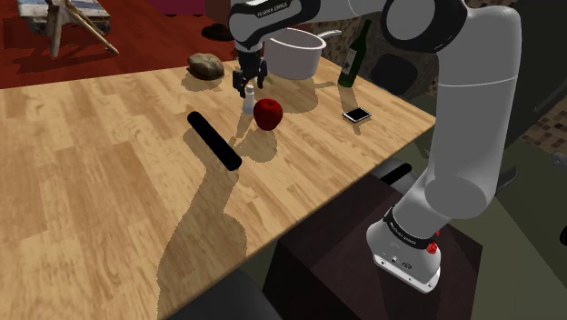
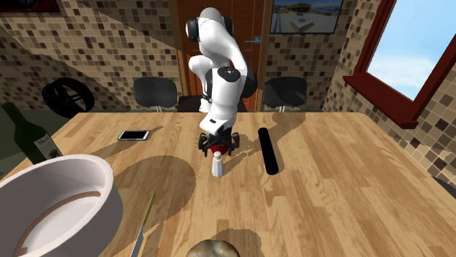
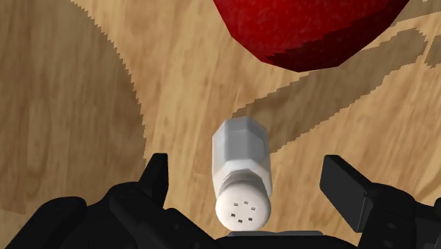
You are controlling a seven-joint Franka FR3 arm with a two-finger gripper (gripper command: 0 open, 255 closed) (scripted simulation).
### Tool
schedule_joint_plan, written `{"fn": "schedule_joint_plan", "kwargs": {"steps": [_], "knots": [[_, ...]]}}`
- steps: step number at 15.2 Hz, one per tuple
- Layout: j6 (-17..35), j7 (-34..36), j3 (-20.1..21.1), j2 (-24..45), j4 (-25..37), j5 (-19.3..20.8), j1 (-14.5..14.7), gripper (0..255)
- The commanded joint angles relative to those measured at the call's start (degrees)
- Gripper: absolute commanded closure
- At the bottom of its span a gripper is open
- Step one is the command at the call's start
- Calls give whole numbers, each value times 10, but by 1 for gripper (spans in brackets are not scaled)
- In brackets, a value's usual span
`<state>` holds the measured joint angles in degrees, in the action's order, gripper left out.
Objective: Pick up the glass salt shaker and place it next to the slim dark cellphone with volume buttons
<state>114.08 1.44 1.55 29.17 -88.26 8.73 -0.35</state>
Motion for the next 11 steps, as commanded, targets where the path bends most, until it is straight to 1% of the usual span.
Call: {"fn": "schedule_joint_plan", "kwargs": {"steps": [1,4,5,11], "knots": [[1,0,0,0,0,0,0,0],[1,0,0,0,0,0,0,0],[1,0,0,0,0,0,0,255],[0,0,0,0,0,0,0,255]]}}
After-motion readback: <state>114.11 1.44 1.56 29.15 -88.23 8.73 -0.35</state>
